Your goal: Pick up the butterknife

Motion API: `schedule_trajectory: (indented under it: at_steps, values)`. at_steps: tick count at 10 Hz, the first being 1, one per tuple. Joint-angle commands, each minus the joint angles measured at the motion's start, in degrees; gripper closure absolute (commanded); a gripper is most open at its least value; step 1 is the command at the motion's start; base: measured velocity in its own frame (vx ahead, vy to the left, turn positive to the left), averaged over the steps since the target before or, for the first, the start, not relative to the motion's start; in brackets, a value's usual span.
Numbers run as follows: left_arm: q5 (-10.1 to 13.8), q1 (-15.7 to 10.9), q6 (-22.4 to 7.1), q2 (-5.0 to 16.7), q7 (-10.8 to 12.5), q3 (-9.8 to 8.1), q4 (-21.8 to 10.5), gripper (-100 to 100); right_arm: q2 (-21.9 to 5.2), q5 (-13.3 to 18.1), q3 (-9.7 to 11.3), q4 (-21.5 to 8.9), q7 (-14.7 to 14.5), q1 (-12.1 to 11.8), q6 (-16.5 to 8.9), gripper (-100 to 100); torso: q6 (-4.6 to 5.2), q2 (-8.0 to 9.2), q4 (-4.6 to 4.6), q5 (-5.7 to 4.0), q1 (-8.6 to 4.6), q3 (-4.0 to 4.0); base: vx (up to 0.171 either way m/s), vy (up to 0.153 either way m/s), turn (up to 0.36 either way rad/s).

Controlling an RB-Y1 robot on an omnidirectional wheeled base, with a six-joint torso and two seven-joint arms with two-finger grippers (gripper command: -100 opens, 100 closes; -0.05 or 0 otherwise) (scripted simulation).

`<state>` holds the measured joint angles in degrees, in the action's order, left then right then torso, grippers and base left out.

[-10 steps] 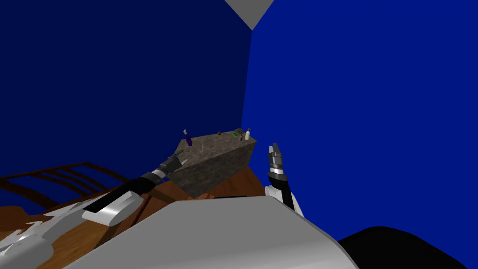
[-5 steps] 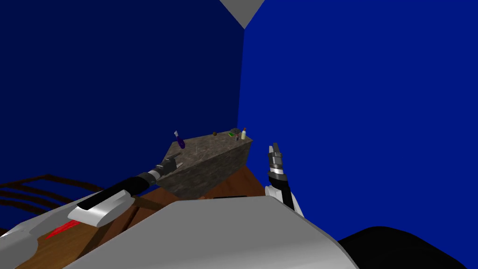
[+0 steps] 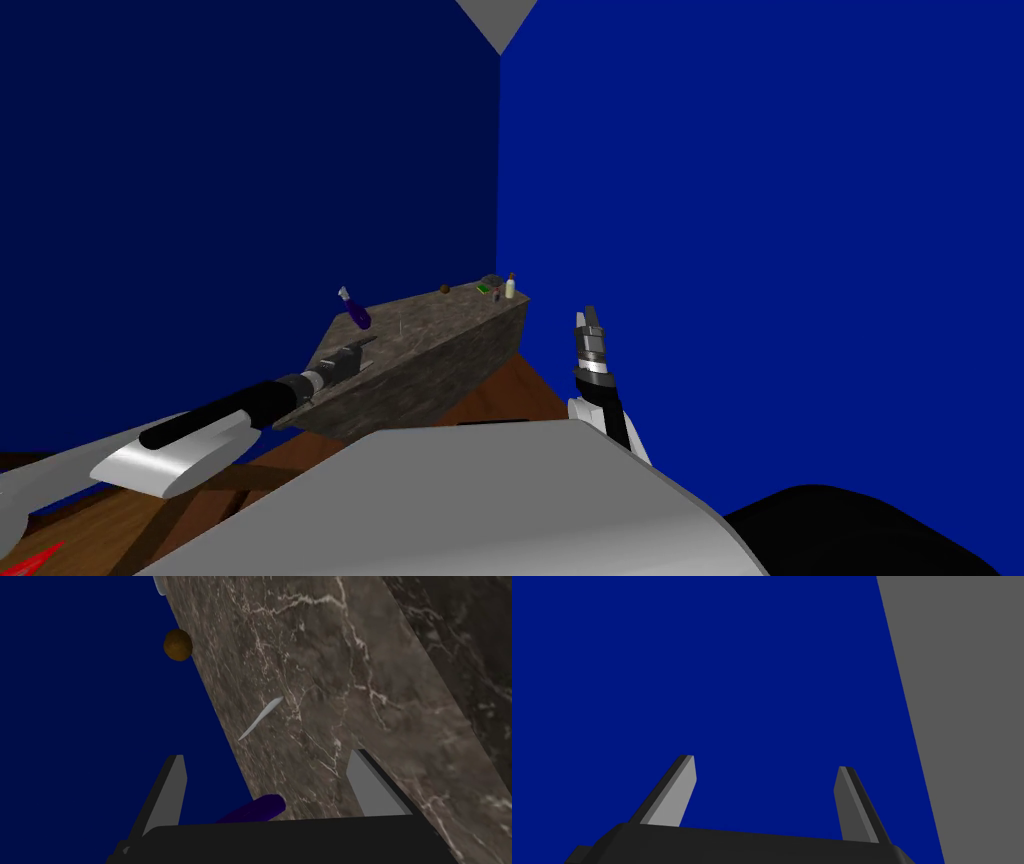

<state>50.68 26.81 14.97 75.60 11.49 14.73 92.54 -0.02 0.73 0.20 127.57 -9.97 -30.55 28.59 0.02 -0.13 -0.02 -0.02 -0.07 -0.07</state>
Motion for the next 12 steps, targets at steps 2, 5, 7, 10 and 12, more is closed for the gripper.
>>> schedule_trajectory:
  at_steps: [2, 5, 7, 10, 12]
  values:
    - [2.1, -1.1, -2.3, 4.3, -0.3, 3.52, -3.6, -100, 0.0, 0.0, 0.0, 0.0, 0.0, 0.0, 0.0, 0, -0.06, 0.01, 0.01, 0.00, 0.02, 0.01, 0.033, -0.017, -0.185]
    - [4.4, -1.7, -5.2, 9.8, -1.7, 7.76, -7.5, -100, 0.0, 0.0, 0.0, 0.0, 0.0, 0.0, 0.0, 0, -0.01, -0.04, -0.01, 0.00, 0.05, -0.02, 0.045, -0.009, -0.292]
    - [5.3, -1.9, -7.1, 11.6, -2.5, 9.54, -9.4, -100, 0.0, 0.0, 0.0, 0.0, 0.0, 0.0, 0.0, 0, -0.08, -0.09, -0.02, 0.01, 0.05, -0.06, 0.050, -0.003, -0.221]
    - [5.3, -1.9, -7.1, 11.8, -2.5, 9.97, -9.4, -100, 0.0, 0.0, 0.0, 0.0, 0.0, 0.0, 0.0, 0, -0.11, 0.06, 0.02, 0.01, 0.06, 0.03, 0.017, 0.004, -0.035]
    - [6.1, -2.1, -8.8, 13.7, -3.3, 10.76, -11.1, -100, 0.0, 0.0, 0.0, 0.0, 0.0, 0.0, 0.0, 0, -0.02, 0.06, 0.02, 0.01, 0.05, 0.04, 0.031, 0.006, -0.241]
